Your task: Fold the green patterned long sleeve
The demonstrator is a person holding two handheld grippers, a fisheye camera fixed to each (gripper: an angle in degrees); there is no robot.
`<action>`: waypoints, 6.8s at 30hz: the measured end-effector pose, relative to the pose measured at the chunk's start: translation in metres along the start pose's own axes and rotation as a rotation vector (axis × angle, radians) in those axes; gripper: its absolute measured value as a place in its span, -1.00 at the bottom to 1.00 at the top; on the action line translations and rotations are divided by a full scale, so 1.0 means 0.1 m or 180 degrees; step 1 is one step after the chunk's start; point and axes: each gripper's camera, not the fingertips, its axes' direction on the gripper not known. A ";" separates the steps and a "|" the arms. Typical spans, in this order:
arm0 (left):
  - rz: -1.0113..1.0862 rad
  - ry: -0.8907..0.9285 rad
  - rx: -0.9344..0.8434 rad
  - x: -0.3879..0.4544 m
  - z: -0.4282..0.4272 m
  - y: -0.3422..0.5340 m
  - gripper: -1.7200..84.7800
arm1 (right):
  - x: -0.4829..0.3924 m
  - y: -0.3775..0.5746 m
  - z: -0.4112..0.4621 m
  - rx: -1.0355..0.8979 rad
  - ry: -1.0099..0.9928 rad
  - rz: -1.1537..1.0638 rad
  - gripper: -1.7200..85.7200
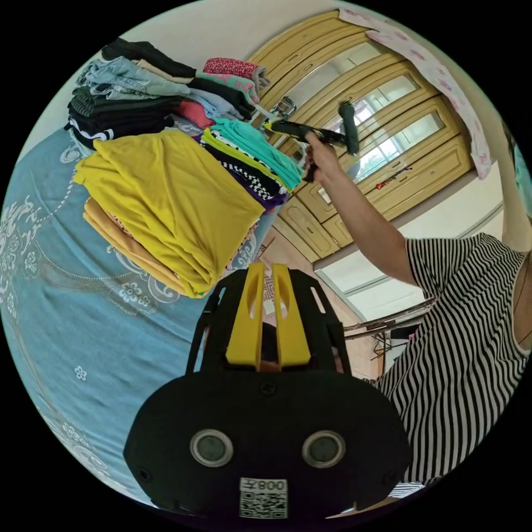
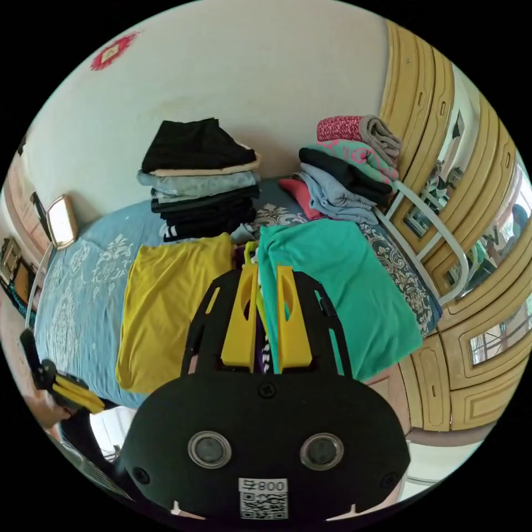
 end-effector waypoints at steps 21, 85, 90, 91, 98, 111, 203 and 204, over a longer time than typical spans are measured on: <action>-0.0152 0.0234 -0.0049 0.33 -0.59 0.72 -0.95 | 0.34 -1.24 0.73 0.0017 -0.0559 0.0857 -0.94; 0.0226 -0.0334 0.1354 2.13 -2.90 2.16 -0.77 | -3.98 -2.77 -3.75 0.1408 -0.3720 -0.1343 -0.96; 0.0195 -0.0802 0.1566 2.09 -3.09 2.04 -0.72 | -4.07 -3.02 -3.53 0.1314 -0.3732 -0.1293 -0.96; 0.0230 -0.0861 0.1558 2.07 -3.10 1.95 -0.71 | -4.10 -3.10 -3.47 0.1283 -0.3760 -0.1278 -0.96; 0.0311 -0.0896 0.1015 1.96 -2.82 1.32 -0.89 | -4.14 -3.49 -3.20 0.1130 -0.3707 -0.1180 -0.96; 0.1073 0.1053 0.0489 2.62 -2.69 2.22 -0.94 | -2.95 -3.15 -2.75 0.1149 -0.3513 -0.0278 -0.96; 0.0668 -0.3661 0.3625 10.54 -6.45 6.58 -0.94 | -2.75 -0.22 -4.66 0.1965 -0.4427 -0.1326 -0.96; 0.0652 -0.3676 0.3638 10.53 -6.51 6.59 -0.94 | -2.80 -0.13 -4.59 0.1977 -0.4436 -0.1334 -0.96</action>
